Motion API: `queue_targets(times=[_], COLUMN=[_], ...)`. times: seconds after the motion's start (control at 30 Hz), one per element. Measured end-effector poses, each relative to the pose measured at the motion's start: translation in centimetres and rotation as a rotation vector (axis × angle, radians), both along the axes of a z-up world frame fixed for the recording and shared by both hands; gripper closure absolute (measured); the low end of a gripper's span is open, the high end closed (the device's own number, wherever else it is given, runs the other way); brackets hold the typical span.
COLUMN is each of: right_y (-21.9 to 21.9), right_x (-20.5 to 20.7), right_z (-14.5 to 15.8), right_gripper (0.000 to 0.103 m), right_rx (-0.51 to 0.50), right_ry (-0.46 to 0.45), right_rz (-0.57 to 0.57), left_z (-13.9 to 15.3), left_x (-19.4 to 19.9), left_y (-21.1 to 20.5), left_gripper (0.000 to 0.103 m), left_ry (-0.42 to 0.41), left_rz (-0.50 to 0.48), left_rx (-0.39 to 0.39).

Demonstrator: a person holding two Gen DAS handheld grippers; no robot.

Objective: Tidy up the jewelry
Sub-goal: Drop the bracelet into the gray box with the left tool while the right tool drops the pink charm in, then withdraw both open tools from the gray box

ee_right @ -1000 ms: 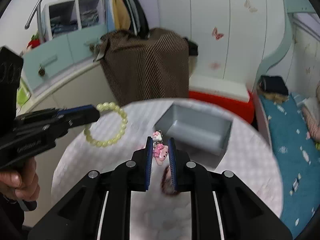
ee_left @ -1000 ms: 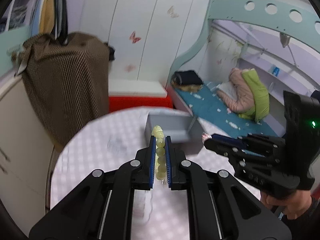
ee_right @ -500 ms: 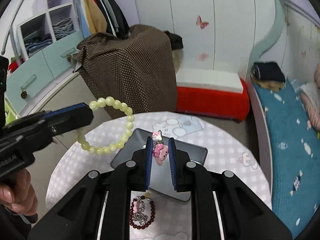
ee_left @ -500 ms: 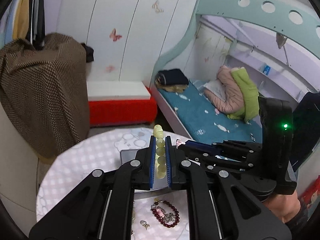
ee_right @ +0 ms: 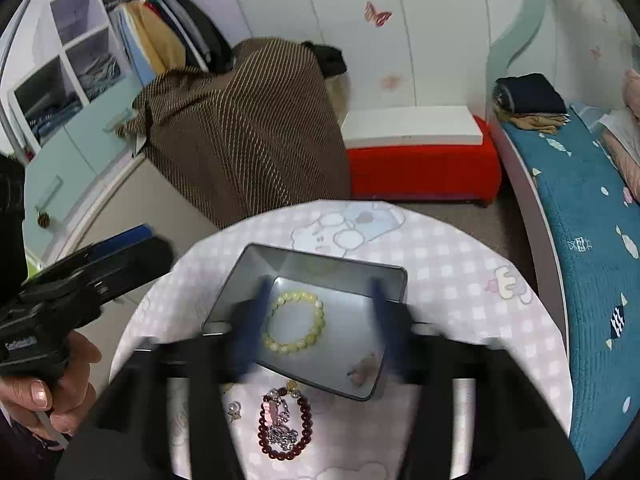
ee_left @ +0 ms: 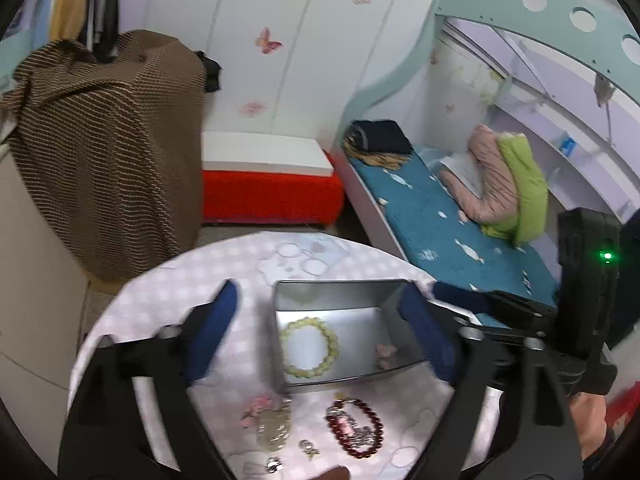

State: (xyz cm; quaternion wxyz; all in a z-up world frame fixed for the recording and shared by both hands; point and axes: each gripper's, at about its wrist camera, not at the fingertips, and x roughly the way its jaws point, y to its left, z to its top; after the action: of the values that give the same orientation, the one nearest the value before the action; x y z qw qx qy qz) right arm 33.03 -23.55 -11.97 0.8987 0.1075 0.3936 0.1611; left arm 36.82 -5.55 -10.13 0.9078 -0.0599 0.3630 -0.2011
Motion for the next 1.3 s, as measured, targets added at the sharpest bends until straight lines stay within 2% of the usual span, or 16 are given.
queue_targets(times=[0.03,0.07,0.37,0.63,0.93,1.1,1.3], right_y=[-0.3,-0.5,-0.9,-0.2,1.0,1.9,2.5], right_x=[-0.2,-0.5,-3.7,-7.0,-11.0,-12.3,-13.0], right_z=[0.2,0.6,2.4,4.0,2.8,1.0,-0.8], right_gripper=[0.008,0.007,0.007,0.007,0.007,0.007,0.007], right_rx=[0.009,0.021,0.025,-0.022,-0.115,-0.150,-0.143], right_ry=[-0.016,-0.036,-0.102,-0.169,-0.186,-0.150,-0.110], right_rz=[-0.017,-0.037,-0.098,-0.120,-0.155,-0.146,-0.139], left_z=[0.3,0.4,1.5,1.4,-1.7,-4.0,-6.6], left_x=[-0.3,-0.6,-5.0,-8.8,-11.7,-12.8,-13.7], left_y=[0.3,0.6,3.8,5.4,5.2,5.1,4.9], left_gripper=[0.011,0.009,0.006,0.006,0.006,0.006,0.006], left_ry=[-0.010,-0.018,-0.105,-0.152,-0.130,-0.098,-0.057], left_rz=[0.013,0.025,0.138,0.195,0.181,0.161,0.151], left_rx=[0.005,0.014,0.073,0.130,0.199,0.219,0.241])
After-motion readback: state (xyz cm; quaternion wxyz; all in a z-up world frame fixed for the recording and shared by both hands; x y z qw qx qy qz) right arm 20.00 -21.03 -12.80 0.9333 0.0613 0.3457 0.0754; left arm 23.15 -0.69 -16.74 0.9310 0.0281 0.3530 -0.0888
